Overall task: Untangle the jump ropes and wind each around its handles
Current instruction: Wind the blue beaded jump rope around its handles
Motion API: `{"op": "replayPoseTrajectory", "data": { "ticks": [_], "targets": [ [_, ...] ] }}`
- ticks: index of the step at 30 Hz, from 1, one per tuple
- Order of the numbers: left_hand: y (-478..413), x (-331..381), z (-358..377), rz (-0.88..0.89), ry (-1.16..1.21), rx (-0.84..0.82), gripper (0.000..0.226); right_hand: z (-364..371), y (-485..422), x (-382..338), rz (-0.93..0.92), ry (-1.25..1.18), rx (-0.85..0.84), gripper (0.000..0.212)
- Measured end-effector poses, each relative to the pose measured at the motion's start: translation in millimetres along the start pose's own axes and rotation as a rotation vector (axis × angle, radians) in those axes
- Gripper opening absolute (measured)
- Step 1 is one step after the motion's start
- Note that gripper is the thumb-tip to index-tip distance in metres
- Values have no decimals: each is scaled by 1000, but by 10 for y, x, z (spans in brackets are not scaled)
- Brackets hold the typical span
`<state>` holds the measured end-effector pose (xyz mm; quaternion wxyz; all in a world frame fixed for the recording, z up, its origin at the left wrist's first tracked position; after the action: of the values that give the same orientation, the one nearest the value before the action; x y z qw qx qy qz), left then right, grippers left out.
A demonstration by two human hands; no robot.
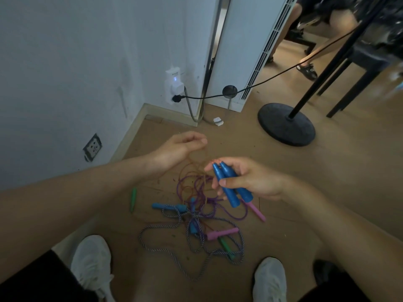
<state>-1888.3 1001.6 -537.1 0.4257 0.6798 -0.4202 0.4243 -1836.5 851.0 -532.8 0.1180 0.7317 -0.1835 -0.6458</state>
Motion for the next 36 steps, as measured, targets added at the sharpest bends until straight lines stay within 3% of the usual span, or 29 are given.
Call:
{"op": "replayPoseTrajectory", "data": {
  "ticks": [2, 5, 12, 15, 22, 28, 32, 36],
  "targets": [
    [30, -31, 186, -29, -50, -224, 31, -11, 22, -19, 8, 13, -22, 38],
    [66, -29, 296, -7, 13, -340, 28, -59, 67, -27, 32, 2, -30, 36],
    [-17, 24, 8, 95, 152, -85, 22, -182, 98, 98, 144, 16, 28, 25],
    [-25, 15, -88, 98, 162, -19, 17, -214, 68, 81, 92, -23, 94, 20],
    [-26, 100, -187, 203, 274, 90, 8, -280, 57, -113, -115, -517, 179, 43],
    [41, 92, 74, 56, 412, 12, 16, -197, 40, -268, -188, -811, 56, 33],
    [58, 115, 224, -63, 409, -21, 24, -54, 33, -352, -199, -811, -83, 34],
    [46, 131, 212, -82, 310, -20, 34, -118, 34, -272, -124, -743, -16, 27]
  ]
}}
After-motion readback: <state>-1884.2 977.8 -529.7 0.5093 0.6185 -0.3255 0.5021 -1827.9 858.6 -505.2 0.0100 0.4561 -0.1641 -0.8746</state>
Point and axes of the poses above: each hand's wrist, its own y-axis away from the middle knuckle, its own z-axis out of the palm, x = y × z, the point moved 8 cm from there along -y, towards the middle knuckle, and after that the axes turned 4 degrees about -x, right-handed, at the moved point
